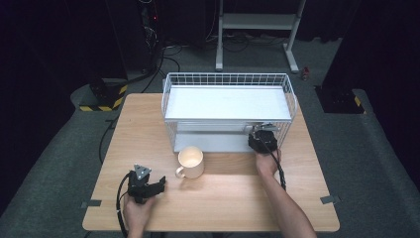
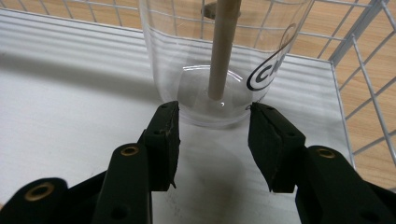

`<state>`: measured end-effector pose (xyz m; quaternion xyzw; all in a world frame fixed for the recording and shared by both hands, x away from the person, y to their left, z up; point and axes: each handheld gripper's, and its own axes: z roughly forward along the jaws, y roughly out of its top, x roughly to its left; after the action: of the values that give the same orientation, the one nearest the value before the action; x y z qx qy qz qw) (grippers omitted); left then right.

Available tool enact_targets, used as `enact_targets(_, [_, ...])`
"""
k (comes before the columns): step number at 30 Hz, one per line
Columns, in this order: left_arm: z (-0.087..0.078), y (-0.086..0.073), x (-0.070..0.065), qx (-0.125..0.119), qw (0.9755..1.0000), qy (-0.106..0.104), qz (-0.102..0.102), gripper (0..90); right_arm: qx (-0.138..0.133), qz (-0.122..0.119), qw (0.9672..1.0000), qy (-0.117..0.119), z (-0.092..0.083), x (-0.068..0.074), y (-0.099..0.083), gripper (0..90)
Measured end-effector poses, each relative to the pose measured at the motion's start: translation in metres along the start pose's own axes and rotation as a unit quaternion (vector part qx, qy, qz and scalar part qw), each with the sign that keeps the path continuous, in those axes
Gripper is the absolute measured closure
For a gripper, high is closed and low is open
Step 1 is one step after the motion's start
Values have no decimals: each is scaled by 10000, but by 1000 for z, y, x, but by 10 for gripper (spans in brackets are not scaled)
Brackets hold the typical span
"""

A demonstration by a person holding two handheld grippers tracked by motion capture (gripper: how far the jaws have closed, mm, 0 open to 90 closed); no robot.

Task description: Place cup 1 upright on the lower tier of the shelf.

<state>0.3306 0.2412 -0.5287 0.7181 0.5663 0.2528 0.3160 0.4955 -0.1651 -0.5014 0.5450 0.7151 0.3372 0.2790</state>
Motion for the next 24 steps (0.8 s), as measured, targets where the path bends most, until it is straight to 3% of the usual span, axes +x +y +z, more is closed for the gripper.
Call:
enact_targets(6, [0,0,0,0,10000,0,-3,216,-50,-99,9999,7,-2,-1,2,516])
enact_targets(13, [0,0,0,5,10000,-6,13,216,-182,-92,9989,427,-21,-1,-8,454])
enact_targets(24, [0,0,0,2,10000,-2,12,217,-339,-145,9958,836,-43,-3,-12,427])
